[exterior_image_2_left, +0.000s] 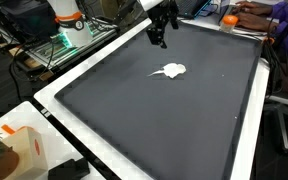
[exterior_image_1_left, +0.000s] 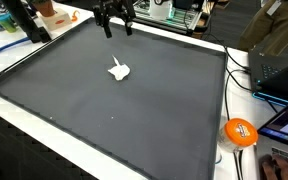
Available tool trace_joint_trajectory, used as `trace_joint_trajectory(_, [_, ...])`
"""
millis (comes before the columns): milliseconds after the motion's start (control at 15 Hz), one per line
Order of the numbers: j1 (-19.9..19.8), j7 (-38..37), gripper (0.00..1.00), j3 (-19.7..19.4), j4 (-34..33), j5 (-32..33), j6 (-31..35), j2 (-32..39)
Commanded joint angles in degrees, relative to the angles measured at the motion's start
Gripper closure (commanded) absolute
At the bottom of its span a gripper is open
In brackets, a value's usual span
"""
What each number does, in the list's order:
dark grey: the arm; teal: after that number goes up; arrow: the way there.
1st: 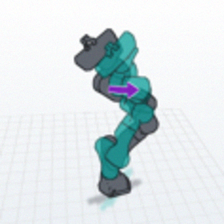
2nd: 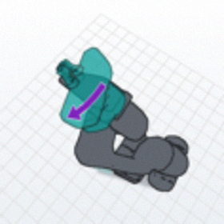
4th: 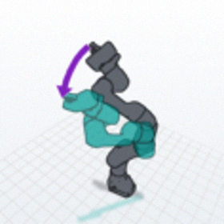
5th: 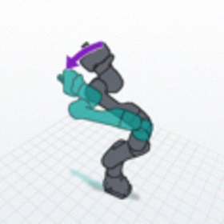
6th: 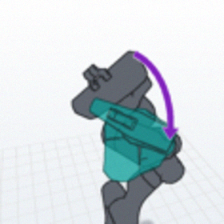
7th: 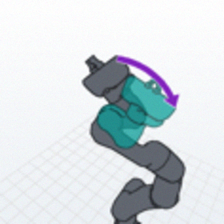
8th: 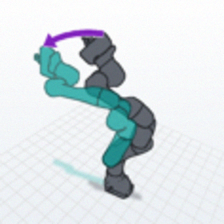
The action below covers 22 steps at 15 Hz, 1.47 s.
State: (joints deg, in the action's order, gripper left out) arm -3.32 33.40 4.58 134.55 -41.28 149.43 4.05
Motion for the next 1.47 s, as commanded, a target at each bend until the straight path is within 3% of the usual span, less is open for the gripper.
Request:
trace_joint_trajectory(0, [0.51,8.65,0.0,-0.21,2.26,-8.99,-0.6,-1.49])
trace_joint_trajectory(67, [1.02,4.71,0.0,-0.88,0.53,-5.0,-0.06,-0.17])
trace_joint_trajectory(400, [1.23,7.0,0.0,-0.66,0.6,-7.84,0.78,-0.17])
trace_joint_trajectory(667, [1.96,3.98,0.0,-0.59,4.15,-7.29,4.86,-1.84])
trace_joint_trajectory(1067, [2.9,8.24,0.0,3.36,6.74,-16.8,19.47,-0.95])
trace_joint_trajectory(1400, [3.86,14.93,0.0,6.84,5.47,-27.1,26.72,0.22])
